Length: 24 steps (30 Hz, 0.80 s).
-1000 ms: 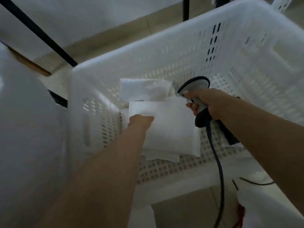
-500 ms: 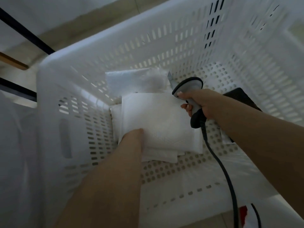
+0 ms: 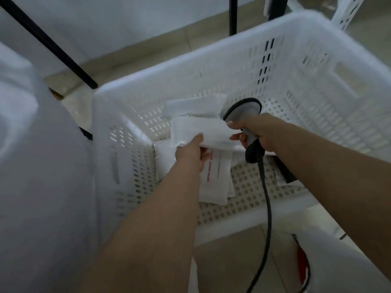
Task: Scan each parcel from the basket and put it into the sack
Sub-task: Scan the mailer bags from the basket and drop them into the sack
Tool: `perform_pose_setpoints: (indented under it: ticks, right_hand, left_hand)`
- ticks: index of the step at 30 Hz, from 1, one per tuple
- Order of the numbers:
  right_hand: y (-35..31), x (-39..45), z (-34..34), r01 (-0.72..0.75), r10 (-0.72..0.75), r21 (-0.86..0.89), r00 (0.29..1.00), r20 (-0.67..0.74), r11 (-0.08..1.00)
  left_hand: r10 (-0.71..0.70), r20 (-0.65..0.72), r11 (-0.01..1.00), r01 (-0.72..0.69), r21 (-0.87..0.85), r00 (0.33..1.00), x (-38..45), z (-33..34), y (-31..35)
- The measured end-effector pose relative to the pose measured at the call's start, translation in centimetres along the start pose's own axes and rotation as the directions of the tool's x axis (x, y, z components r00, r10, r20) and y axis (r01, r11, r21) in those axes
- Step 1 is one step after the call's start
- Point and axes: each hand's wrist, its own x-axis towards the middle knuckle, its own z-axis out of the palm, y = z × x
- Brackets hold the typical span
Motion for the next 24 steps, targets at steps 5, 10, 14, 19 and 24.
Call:
perform_pose_setpoints:
  ticks: [5,10,14,19,24]
  right_hand:
    - [-2.0,-7.8,0.8,0.254,-0.274,-0.180,0.956,-0.100,0.950]
    - [-2.1,-16.5,2.1,0.379,-0.448,-0.433,0.892,-0.064,0.818]
    - [-2.2,-22.5,2.9,0.491,-0.641,-0.620,0.767,-0.026,0.612]
    - [-2.8,-28.1,2.2,0.591,-0.694,-0.420,0.704,-0.149,0.689]
    - [-2.7,-29.7,0.7,0.539,-0.534,0.066,0.841,-0.083,0.840]
  left_hand:
    - [0.265,-0.014,0.960,-0.263,0.098,0.964,-6.5,-0.8,4.0]
    - [0.528,0.053,0.830,-0.528,0.180,0.848,-15.8,-0.8,8.0]
    - [0.651,0.092,0.724,-0.653,0.223,0.754,-23.5,-1.5,10.7]
    - [0.712,0.234,0.649,-0.748,0.142,0.662,-29.8,-3.0,11.9]
    - [0.725,0.149,0.611,-0.729,0.309,0.672,-28.5,-6.2,10.9]
